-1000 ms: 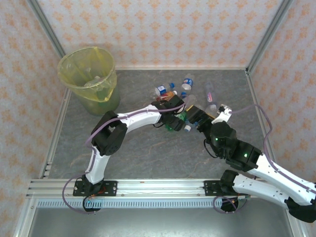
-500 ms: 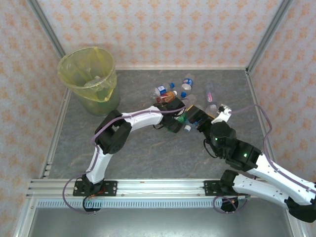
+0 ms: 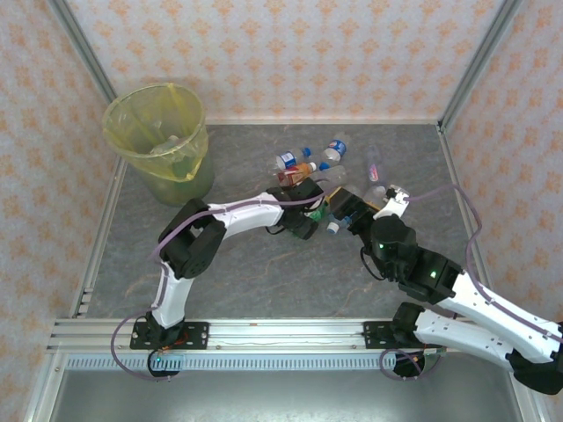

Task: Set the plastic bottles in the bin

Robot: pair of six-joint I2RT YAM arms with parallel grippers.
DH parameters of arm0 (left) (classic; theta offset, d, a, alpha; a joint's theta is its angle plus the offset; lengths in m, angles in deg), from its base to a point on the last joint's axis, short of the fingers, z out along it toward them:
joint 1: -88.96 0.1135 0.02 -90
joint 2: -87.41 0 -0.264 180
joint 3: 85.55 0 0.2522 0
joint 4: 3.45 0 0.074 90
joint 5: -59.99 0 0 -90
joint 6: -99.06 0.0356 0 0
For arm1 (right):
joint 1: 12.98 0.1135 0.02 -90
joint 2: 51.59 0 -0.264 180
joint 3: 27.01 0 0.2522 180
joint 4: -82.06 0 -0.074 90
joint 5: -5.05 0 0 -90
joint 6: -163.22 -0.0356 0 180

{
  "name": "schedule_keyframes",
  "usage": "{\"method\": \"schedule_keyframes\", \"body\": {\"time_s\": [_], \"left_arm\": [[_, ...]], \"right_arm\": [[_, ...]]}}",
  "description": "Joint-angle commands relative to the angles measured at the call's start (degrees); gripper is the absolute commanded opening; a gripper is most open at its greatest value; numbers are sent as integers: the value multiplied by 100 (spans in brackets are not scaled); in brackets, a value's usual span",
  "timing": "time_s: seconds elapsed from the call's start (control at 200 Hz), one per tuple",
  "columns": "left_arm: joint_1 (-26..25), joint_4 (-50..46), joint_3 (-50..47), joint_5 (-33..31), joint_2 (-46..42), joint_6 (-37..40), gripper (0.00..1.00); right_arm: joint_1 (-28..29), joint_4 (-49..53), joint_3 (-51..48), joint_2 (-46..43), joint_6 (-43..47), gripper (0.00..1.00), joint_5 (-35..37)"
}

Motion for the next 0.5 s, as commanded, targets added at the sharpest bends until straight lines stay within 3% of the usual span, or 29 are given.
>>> {"method": "schedule_keyframes", "body": {"time_s": [0.0,0.285,0.496], "left_arm": [[-62,156,-180,-195,-575,-141,61],[-52,572,-523,-752,-1718,-415,54],[98,767,-569,-1091,-2297,-718,54]], "right_arm": [[28,-214,-10,18,110,100,168],[25,-649,-5,270,409,100,19],[26,-1292,-7,436,887,100,-518]]}}
